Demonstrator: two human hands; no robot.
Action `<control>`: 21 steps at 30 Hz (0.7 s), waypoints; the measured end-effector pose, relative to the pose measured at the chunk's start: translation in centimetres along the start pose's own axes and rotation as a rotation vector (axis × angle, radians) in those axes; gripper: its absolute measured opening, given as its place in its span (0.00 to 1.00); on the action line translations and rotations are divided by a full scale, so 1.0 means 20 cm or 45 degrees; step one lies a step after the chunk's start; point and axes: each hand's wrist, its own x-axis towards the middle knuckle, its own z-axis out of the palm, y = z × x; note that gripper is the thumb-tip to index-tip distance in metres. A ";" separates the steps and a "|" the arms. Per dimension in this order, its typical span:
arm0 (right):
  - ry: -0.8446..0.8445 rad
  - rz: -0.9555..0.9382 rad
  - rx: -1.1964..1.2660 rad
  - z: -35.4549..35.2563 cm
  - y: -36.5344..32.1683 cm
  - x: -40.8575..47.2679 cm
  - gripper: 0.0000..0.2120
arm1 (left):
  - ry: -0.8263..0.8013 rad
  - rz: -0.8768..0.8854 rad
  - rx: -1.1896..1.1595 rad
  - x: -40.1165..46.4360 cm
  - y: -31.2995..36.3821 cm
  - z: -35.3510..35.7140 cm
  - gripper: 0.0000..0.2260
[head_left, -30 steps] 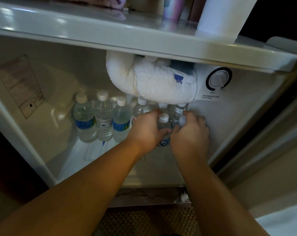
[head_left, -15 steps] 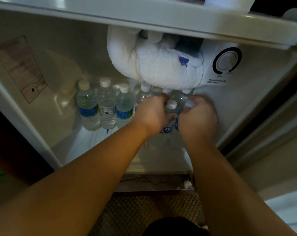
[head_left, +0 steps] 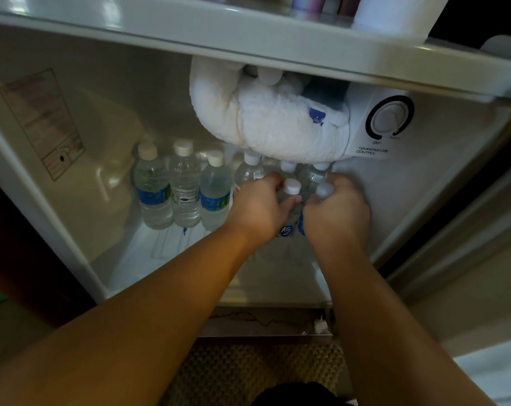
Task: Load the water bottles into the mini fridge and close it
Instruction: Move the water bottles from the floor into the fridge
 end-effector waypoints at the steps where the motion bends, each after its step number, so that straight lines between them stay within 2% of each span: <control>1: 0.009 -0.005 -0.004 0.00 0.00 0.00 0.18 | 0.002 -0.010 -0.006 0.00 0.00 0.00 0.15; 6: 0.046 -0.025 -0.030 0.02 0.00 -0.04 0.26 | -0.034 -0.031 0.018 -0.01 -0.01 0.01 0.17; 9: 0.045 -0.017 -0.069 0.05 0.00 -0.06 0.31 | -0.088 -0.010 -0.006 -0.04 -0.02 0.00 0.22; 14: 0.028 0.015 0.035 0.06 0.00 -0.13 0.43 | -0.145 -0.045 -0.004 -0.08 -0.03 -0.08 0.32; 18: -0.128 0.108 0.053 -0.01 -0.06 -0.24 0.49 | -0.200 -0.116 -0.048 -0.19 0.01 -0.17 0.27; 21: -0.329 0.205 0.068 -0.09 -0.14 -0.35 0.46 | -0.242 -0.202 0.067 -0.33 0.07 -0.29 0.30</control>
